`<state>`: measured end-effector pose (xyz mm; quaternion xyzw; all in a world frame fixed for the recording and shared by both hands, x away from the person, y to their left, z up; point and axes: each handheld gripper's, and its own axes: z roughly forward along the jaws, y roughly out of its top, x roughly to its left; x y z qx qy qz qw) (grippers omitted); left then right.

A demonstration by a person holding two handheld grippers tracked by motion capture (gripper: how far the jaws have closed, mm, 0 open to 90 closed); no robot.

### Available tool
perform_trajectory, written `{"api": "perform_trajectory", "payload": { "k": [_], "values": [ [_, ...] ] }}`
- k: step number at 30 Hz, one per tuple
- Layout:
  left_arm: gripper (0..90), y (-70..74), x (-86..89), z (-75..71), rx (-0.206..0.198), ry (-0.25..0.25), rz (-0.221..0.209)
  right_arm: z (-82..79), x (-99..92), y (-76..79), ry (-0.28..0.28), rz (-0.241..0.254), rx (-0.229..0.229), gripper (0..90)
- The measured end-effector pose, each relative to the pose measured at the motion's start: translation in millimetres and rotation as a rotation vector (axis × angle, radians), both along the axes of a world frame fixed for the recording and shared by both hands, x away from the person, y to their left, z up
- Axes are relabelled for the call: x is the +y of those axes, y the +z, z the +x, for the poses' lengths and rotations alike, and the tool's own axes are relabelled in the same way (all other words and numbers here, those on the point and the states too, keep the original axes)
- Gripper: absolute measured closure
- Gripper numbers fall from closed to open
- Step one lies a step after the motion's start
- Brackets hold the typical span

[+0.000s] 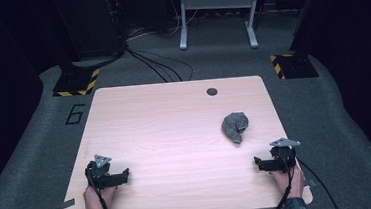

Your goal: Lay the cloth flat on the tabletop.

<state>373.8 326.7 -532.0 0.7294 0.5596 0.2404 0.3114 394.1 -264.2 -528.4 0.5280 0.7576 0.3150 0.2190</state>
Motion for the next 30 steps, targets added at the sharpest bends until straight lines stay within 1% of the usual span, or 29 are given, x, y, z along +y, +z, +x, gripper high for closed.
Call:
{"api": "perform_trajectory", "payload": {
  "k": [2, 4, 5, 7, 8, 10, 12, 13, 14, 15, 17, 19, 21, 22, 23, 24, 25, 26, 27, 29, 30],
  "values": [
    [0.0, 0.0, 0.0, 0.0, 0.000, 0.000, 0.000, 1.3, 0.0, 0.4, -0.008, 0.007, 0.000, 1.0],
    [0.0, 0.1, -0.1, 0.1, 0.002, 0.001, 0.000, 1.8, 0.0, 0.8, -0.006, 0.004, 0.008, 0.7],
    [0.0, 0.1, -0.1, 0.1, 0.002, 0.001, 0.000, 2.4, 0.1, 1.2, -0.016, 0.003, 0.012, 0.6],
    [0.0, 0.2, -0.1, 0.1, 0.003, 0.000, 0.001, 3.6, -1.5, 2.4, -0.021, 0.012, 0.027, 0.0],
    [0.0, 0.2, -0.1, 0.1, 0.003, 0.000, 0.001, 3.6, -1.5, 2.4, -0.021, 0.012, 0.027, 0.0],
    [0.0, 0.2, -0.2, 0.1, 0.002, 0.001, 0.000, 5.1, -5.4, 5.1, -0.025, 0.043, 0.028, 0.0],
    [0.0, 0.2, -0.2, 0.1, 0.002, 0.001, 0.001, 5.3, -4.3, 10.3, -0.029, 0.039, 0.026, 0.0],
    [0.0, 0.5, 0.3, 0.0, 0.007, -0.004, 0.007, 5.7, -2.9, 14.0, -0.026, 0.045, 0.015, 0.0],
    [0.0, 0.6, 0.5, 0.1, 0.009, -0.006, 0.010, 6.1, -1.6, 18.5, -0.017, 0.044, 0.014, 0.0],
    [0.0, 0.7, 0.5, 0.0, 0.009, -0.006, 0.010, 7.5, 0.3, 22.8, -0.006, 0.040, -0.002, 0.0],
    [0.0, 0.7, 0.5, 0.0, 0.010, -0.006, 0.011, 10.3, 6.7, 32.6, 0.008, 0.032, -0.009, 0.0],
    [0.0, 0.7, 0.5, 0.0, 0.009, -0.006, 0.010, 15.5, 13.6, 42.0, 0.032, 0.021, -0.029, 0.0],
    [0.0, 0.7, 0.4, 0.0, 0.009, -0.006, 0.010, 21.8, 20.6, 50.9, 0.052, 0.013, -0.037, 0.0],
    [0.0, 0.7, 0.4, 0.0, 0.009, -0.006, 0.010, 21.8, 20.6, 50.9, 0.052, 0.013, -0.037, 0.0],
    [0.0, 0.4, 0.0, 0.1, 0.005, -0.001, 0.005, 27.7, 29.5, 59.3, 0.067, 0.013, -0.051, 0.2],
    [0.0, 0.6, 0.3, 0.0, 0.007, -0.004, 0.008, 31.4, 32.9, 63.0, 0.088, -0.001, -0.065, 0.5],
    [0.0, 0.3, -0.1, 0.1, 0.004, -0.001, 0.004, 34.6, 37.6, 66.7, 0.096, -0.008, -0.070, 0.8],
    [0.0, 0.8, 0.6, 0.0, 0.010, -0.007, 0.012, 39.0, 42.0, 69.6, 0.103, -0.014, -0.076, 1.0],
    [0.0, 0.7, 0.5, 0.0, 0.009, -0.006, 0.011, 43.0, 44.6, 71.4, 0.112, -0.020, -0.079, 1.2],
    [0.0, 0.5, 0.2, 0.1, 0.006, -0.003, 0.007, 55.8, 53.5, 76.9, 0.118, -0.031, -0.072, 1.3],
    [0.0, 0.7, 0.5, 0.0, 0.009, -0.006, 0.011, 61.7, 56.5, 79.0, 0.123, -0.039, -0.080, 1.4]
  ]
}}
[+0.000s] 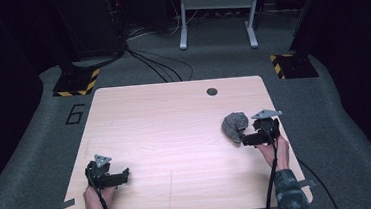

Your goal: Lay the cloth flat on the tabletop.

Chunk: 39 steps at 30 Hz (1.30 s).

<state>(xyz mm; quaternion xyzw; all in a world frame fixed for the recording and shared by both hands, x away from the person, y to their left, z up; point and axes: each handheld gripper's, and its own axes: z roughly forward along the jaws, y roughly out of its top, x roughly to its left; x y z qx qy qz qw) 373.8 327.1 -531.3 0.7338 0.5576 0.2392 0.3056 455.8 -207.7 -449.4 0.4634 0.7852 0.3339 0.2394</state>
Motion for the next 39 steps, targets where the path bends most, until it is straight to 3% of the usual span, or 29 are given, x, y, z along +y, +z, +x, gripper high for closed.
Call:
{"api": "perform_trajectory", "payload": {
  "k": [6, 9, 12, 17, 18, 20, 21, 22, 25, 31, 36, 39],
  "values": [
    [0.0, -0.1, 0.1, 0.1, -0.001, 0.003, -0.001, 34.9, 16.9, -0.4, 0.020, -0.026, 0.019, 3.6],
    [0.0, 0.2, 0.2, 0.0, 0.003, 0.001, -0.001, 41.9, 23.7, -6.0, 0.028, -0.050, 0.037, 5.7],
    [0.0, -0.1, 0.1, 0.1, -0.001, 0.003, 0.000, 52.1, 30.6, -22.5, 0.042, -0.088, 0.076, 14.8],
    [0.0, 0.0, 0.0, -0.1, 0.000, 0.005, 0.001, 55.2, 32.2, -37.8, 0.045, -0.116, 0.134, 32.7],
    [0.0, 0.0, 0.0, -0.1, 0.000, 0.005, 0.001, 55.2, 32.2, -37.8, 0.045, -0.116, 0.134, 32.7],
    [0.0, 0.0, 0.0, -0.1, -0.001, 0.005, 0.000, 56.9, 31.1, -47.6, 0.059, -0.098, 0.168, 48.3],
    [0.0, 0.0, 0.0, -0.1, -0.001, 0.005, 0.000, 56.9, 31.1, -47.6, 0.059, -0.098, 0.168, 48.3],
    [0.0, 0.0, 0.0, -0.1, 0.000, 0.005, 0.000, 55.0, 31.1, -51.3, 0.070, -0.075, 0.167, 58.9],
    [0.0, 0.0, 0.0, -0.1, -0.001, 0.005, 0.000, 52.1, 31.4, -53.4, 0.078, -0.054, 0.155, 69.1],
    [0.0, 0.0, 0.0, -0.1, -0.001, 0.004, 0.000, 46.5, 29.9, -45.6, 0.086, 0.003, 0.124, 73.8],
    [0.0, -0.1, -0.2, -0.2, -0.001, 0.006, -0.001, 36.4, 29.4, -20.5, 0.103, 0.066, 0.080, 73.7],
    [0.1, -0.1, -0.2, -0.2, -0.001, 0.006, -0.001, 30.1, 30.6, -8.8, 0.102, 0.094, 0.079, 73.7]
  ]
}}
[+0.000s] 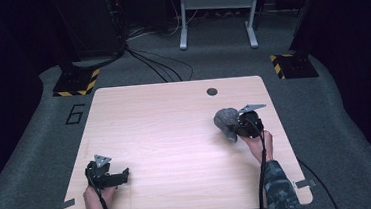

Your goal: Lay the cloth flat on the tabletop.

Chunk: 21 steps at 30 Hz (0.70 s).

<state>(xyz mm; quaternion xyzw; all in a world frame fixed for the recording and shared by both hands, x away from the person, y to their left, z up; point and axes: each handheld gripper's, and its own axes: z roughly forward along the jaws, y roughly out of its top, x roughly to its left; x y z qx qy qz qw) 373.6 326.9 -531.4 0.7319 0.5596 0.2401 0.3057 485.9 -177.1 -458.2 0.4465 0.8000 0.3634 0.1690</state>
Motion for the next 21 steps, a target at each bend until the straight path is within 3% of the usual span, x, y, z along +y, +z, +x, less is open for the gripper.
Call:
{"api": "perform_trajectory", "payload": {
  "k": [2, 4, 10, 15, 21],
  "values": [
    [0.1, -0.3, -0.5, 0.0, -0.005, 0.006, -0.006, -10.1, 4.7, 13.8, 0.010, 0.032, -0.008, 73.6],
    [0.1, -0.4, -0.4, 0.1, -0.006, 0.005, -0.005, -16.4, 9.2, 20.6, 0.026, 0.032, -0.019, 73.5],
    [0.1, -0.4, -0.4, 0.0, -0.006, 0.005, -0.006, -31.8, 27.7, 30.1, 0.069, 0.054, -0.014, 73.2],
    [0.1, -0.4, -0.5, 0.0, -0.006, 0.005, -0.005, -44.4, 46.5, 26.8, 0.095, 0.072, 0.007, 72.8],
    [0.1, -0.4, -0.4, 0.0, -0.006, 0.005, -0.005, -58.2, 78.3, 9.2, 0.120, 0.069, 0.053, 71.9]
  ]
}}
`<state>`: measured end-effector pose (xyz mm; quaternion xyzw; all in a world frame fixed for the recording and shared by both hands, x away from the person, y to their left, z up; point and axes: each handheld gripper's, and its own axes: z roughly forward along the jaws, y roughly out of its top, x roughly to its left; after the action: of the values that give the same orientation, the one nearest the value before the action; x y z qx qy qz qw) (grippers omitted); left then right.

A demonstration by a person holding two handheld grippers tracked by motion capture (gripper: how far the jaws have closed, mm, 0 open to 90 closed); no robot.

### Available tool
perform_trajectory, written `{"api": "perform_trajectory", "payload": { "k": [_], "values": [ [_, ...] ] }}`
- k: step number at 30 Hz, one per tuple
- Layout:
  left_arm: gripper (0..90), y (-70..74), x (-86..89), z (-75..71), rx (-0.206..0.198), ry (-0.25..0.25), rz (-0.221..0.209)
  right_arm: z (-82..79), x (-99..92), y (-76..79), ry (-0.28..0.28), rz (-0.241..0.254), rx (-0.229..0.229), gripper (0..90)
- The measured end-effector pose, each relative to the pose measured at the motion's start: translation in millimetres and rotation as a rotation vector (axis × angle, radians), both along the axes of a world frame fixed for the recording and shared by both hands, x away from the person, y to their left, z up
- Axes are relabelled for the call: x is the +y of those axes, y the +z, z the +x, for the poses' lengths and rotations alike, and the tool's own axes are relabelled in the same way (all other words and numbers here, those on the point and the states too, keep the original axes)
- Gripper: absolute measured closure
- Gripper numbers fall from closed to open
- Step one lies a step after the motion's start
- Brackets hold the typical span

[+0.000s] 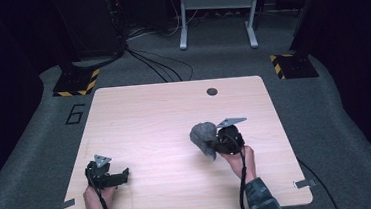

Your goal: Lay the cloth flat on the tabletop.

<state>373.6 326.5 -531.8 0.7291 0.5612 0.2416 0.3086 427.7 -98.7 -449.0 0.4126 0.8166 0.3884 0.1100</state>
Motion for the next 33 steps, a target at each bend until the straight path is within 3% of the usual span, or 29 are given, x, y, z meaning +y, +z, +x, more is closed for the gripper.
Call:
{"api": "perform_trajectory", "payload": {
  "k": [5, 11, 12, 14, 18, 20, 23, 24, 25, 26, 28, 33],
  "values": [
    [0.1, 0.1, 0.0, 0.0, 0.001, 0.000, -0.001, -11.0, 25.7, -9.9, -0.001, 0.028, 0.038, 71.0],
    [0.0, 0.0, 0.0, 0.0, 0.000, 0.000, 0.000, -15.1, 48.0, -27.7, -0.022, 0.008, 0.079, 68.4],
    [0.1, 0.0, 0.0, 0.0, 0.000, 0.000, 0.000, -16.1, 56.6, -37.5, -0.033, 0.000, 0.099, 57.8],
    [0.1, 0.1, 0.1, 0.0, 0.001, -0.001, 0.001, -16.3, 62.1, -43.9, -0.013, -0.042, 0.096, 47.1],
    [0.4, 0.5, -0.2, -1.0, 0.003, -0.002, 0.005, -17.7, 59.0, -41.1, 0.014, -0.039, 0.083, 41.2],
    [0.5, 1.3, 0.4, -1.8, -0.002, -0.005, 0.012, -20.9, 49.1, -28.7, 0.024, -0.026, 0.054, 38.9],
    [0.3, 4.7, 0.4, -5.7, -0.028, 0.010, -0.053, -25.1, 38.9, -18.2, 0.034, -0.024, 0.023, 38.7],
    [0.3, 4.7, 0.4, -5.7, -0.028, 0.010, -0.053, -25.1, 38.9, -18.2, 0.034, -0.024, 0.023, 38.7],
    [0.2, 9.5, -7.1, -11.1, -0.048, -0.008, -0.089, -29.2, 32.3, -13.1, 0.030, -0.019, 0.014, 39.3],
    [0.2, 9.5, -7.1, -11.1, -0.048, -0.008, -0.089, -29.2, 32.3, -13.1, 0.030, -0.019, 0.014, 39.3],
    [0.2, 16.3, -27.8, -18.6, -0.052, -0.071, -0.125, -34.2, 23.4, -9.4, 0.024, -0.027, -0.003, 39.7],
    [0.2, 21.0, -67.6, -27.3, -0.033, -0.199, -0.134, -42.4, 13.7, -6.9, 0.018, -0.032, -0.015, 40.6]
  ]
}}
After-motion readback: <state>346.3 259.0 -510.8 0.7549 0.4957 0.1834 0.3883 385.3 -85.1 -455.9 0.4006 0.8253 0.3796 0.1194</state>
